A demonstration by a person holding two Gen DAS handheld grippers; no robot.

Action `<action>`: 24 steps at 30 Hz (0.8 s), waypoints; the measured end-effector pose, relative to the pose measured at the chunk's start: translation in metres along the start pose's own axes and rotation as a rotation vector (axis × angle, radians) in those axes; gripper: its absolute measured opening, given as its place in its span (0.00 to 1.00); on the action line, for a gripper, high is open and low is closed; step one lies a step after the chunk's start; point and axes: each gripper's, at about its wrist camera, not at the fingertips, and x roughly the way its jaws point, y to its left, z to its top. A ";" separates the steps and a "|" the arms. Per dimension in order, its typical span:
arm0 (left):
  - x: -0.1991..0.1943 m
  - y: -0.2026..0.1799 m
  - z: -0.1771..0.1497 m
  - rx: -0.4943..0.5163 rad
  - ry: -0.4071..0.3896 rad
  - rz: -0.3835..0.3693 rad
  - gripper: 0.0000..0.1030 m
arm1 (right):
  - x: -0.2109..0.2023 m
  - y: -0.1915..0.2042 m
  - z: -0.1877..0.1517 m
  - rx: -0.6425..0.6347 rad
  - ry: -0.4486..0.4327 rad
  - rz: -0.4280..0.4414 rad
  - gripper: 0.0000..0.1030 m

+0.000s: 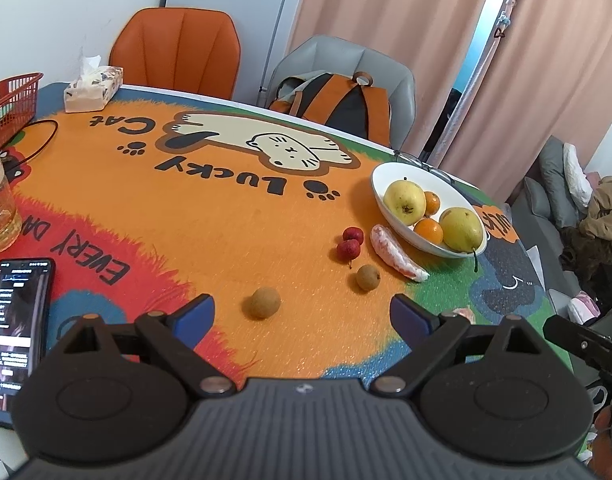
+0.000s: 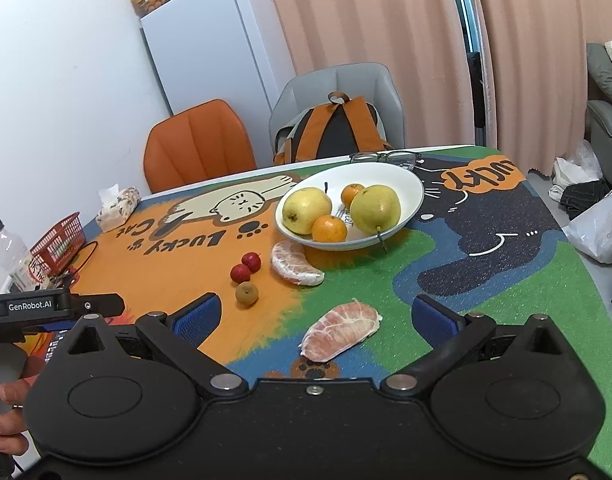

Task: Organize fruits
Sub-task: 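Withdraw both tools from the bowl toward the peeled pomelo segment and brown fruit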

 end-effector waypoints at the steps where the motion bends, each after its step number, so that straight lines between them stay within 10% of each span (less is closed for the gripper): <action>1: 0.000 0.000 0.000 -0.001 0.000 0.000 0.91 | 0.000 0.001 -0.001 -0.002 0.002 0.001 1.00; 24: 0.018 0.011 -0.007 -0.025 0.000 -0.002 0.91 | 0.026 0.004 -0.017 -0.006 0.063 0.016 1.00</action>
